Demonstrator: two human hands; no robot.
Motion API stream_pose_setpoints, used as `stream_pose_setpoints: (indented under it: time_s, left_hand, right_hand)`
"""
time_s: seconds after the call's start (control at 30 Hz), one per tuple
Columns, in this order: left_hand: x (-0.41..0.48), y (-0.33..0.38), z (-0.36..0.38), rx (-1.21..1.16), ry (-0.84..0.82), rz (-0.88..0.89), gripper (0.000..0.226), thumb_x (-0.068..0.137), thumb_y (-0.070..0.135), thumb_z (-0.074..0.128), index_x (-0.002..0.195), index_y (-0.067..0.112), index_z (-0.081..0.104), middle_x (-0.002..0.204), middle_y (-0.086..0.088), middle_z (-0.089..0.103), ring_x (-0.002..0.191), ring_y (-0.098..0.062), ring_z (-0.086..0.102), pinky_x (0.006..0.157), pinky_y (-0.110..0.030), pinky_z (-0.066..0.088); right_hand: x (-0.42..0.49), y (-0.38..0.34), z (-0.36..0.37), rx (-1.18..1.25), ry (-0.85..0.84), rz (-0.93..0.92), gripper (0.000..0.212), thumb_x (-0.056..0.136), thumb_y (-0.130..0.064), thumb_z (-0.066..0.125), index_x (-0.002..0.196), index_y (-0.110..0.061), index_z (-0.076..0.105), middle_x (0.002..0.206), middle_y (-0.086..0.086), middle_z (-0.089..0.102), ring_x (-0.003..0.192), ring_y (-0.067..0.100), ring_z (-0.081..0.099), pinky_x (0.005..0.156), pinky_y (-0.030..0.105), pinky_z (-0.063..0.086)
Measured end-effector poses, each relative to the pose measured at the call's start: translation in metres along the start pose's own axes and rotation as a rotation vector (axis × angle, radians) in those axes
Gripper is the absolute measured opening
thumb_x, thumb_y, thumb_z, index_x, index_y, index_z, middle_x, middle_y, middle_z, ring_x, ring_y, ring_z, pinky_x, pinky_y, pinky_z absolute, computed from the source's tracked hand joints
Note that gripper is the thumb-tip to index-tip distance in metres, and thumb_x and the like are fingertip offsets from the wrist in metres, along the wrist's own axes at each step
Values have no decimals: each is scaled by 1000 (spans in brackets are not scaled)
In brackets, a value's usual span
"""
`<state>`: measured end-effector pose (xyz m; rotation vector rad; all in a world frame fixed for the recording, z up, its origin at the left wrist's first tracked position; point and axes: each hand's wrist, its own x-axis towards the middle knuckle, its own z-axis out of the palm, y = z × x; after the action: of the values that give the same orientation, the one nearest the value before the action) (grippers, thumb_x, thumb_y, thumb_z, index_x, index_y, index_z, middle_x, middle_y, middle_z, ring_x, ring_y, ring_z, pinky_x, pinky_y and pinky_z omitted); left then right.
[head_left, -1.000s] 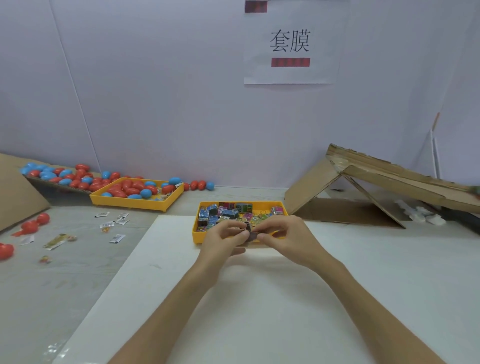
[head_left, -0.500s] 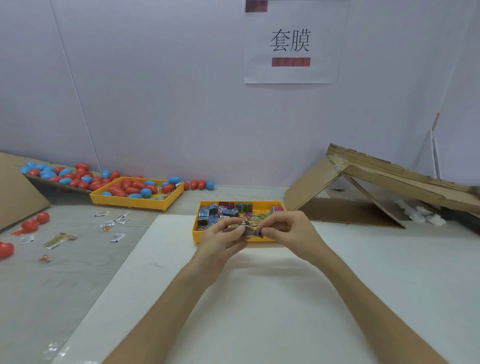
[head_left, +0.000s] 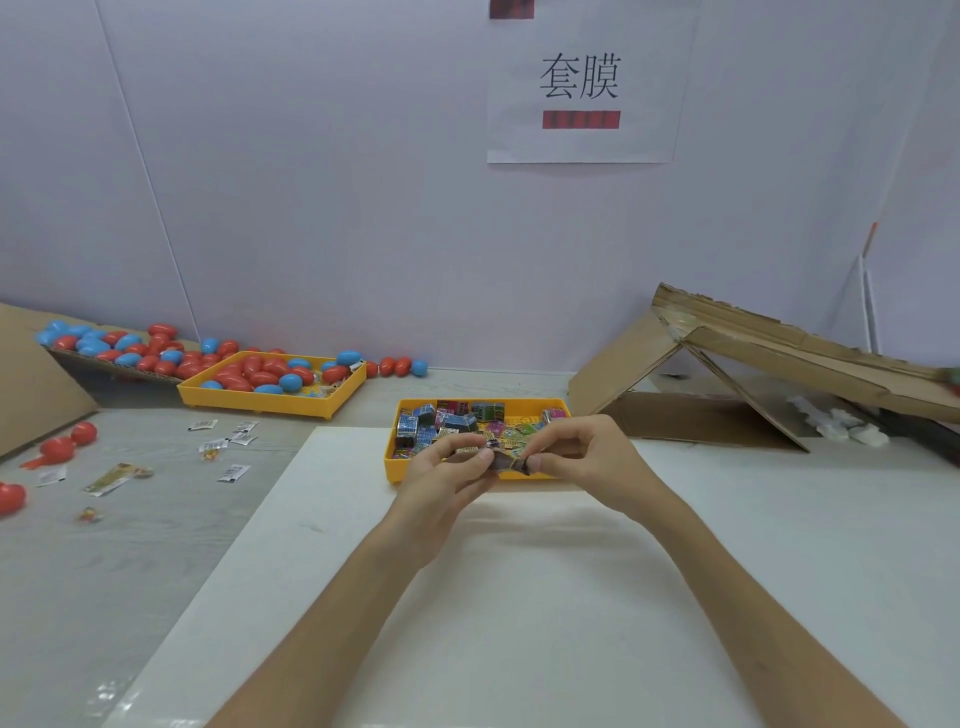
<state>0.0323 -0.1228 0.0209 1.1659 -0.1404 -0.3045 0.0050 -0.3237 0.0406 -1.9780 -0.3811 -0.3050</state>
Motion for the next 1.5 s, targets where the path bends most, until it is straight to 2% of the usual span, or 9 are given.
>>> stream_pose_setpoints:
  time_s: [0.17,0.47,0.63,0.73,0.9,1.03,1.23,1.37,1.5]
  left_hand:
    - [-1,0,1,12,18,24,21,93,-2,66,114,1,63,111,-22,73,102,-26,74,78,-25,60]
    - [-1,1,2,125,84,109,16,94,-1,66,109,2,64,110,-19,72,105,-28,72,81,-29,57]
    - [0,2,0,86,135,174,8,94,1,66,99,7,64,104,-17,72,98,-25,72,75,-24,56]
    - [1,0,1,101,145,201,7,94,1,67,98,6,65,102,-16,73,97,-24,72,74,-24,58]
    - [4,0,-4,111,205,185,10,95,0,65,104,5,66,105,-16,71,100,-24,72,76,-27,58]
    - [2,2,-9,218,56,181,14,92,-1,68,106,3,68,103,-15,74,98,-26,73,82,-30,60]
    - [-3,-18,6,884,-261,275,25,86,-1,73,90,24,70,99,5,73,94,-8,72,85,-28,59]
    - [-3,-19,2,928,-261,349,19,91,14,71,104,28,70,109,19,69,108,3,62,88,-20,54]
    - [-1,-11,3,754,-171,357,16,97,28,67,112,23,70,104,12,73,96,3,67,77,-14,51]
  right_hand:
    - [0,-3,-6,-20,-11,20,28,85,-6,79,75,-33,78,82,0,76,83,20,74,77,32,57]
    - [-1,-2,-9,-3,18,43,9,89,-5,73,83,-12,73,77,9,73,77,24,72,86,57,53]
    - [0,-1,-8,-2,62,25,14,91,-2,70,82,-13,70,76,7,72,76,25,73,86,57,53]
    - [0,2,-7,-11,109,9,17,93,-1,67,84,-15,68,74,7,73,73,23,73,79,47,56]
    - [6,6,-12,182,435,-37,22,103,2,43,91,-14,53,81,1,76,60,20,69,64,30,58]
    - [5,15,-34,96,689,-19,24,101,-5,52,88,-24,58,74,-4,68,58,16,67,63,30,53]
    - [2,13,-14,-112,541,-62,16,93,-2,63,87,-16,67,73,-3,74,68,13,73,68,33,58]
    - [0,10,9,-195,444,-169,14,88,1,70,86,-13,72,81,-5,74,78,9,72,73,24,56]
    - [-4,8,25,-239,401,-301,13,85,3,74,88,-10,76,87,-4,73,87,8,70,77,21,56]
